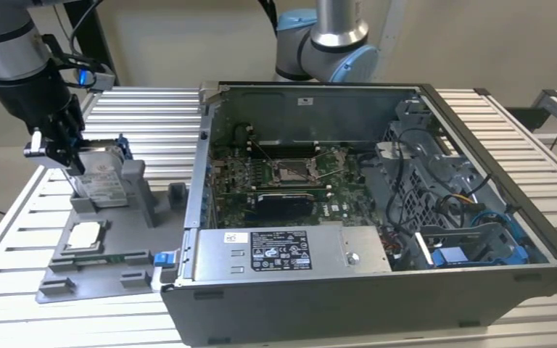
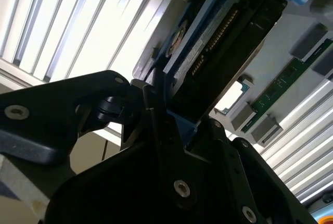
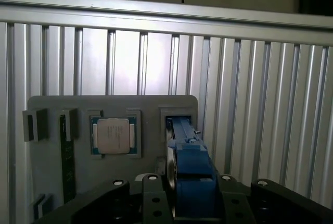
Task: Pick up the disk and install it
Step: 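Pick up the disk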
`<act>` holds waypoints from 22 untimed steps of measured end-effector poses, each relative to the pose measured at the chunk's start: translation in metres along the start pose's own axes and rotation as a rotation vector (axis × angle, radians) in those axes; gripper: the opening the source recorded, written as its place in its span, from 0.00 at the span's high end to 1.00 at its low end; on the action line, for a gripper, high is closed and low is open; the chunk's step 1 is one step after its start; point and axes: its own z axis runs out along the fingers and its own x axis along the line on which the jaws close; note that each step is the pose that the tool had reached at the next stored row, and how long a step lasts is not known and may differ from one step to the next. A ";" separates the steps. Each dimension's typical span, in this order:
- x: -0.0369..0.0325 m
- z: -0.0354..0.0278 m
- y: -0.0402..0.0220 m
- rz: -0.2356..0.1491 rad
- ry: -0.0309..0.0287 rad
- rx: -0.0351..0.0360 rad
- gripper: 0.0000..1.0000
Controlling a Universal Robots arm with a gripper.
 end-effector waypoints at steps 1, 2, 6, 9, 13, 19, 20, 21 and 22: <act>0.0000 -0.0001 0.0000 0.000 -0.0001 -0.0001 1.00; 0.0000 -0.0001 0.0000 0.000 -0.0002 0.0001 1.00; 0.0001 -0.0005 0.0000 0.000 -0.0077 -0.0001 1.00; 0.0003 -0.0003 0.0000 0.000 -0.0123 0.0005 1.00; 0.0003 -0.0004 0.0000 0.000 -0.0179 0.0007 1.00; 0.0004 -0.0003 -0.0001 0.000 0.0001 -0.0004 1.00; 0.0004 -0.0003 -0.0001 0.000 0.0006 -0.0005 1.00; 0.0003 -0.0003 -0.0001 0.000 0.0019 -0.0006 1.00; 0.0002 -0.0002 -0.0001 0.000 0.0050 -0.0006 1.00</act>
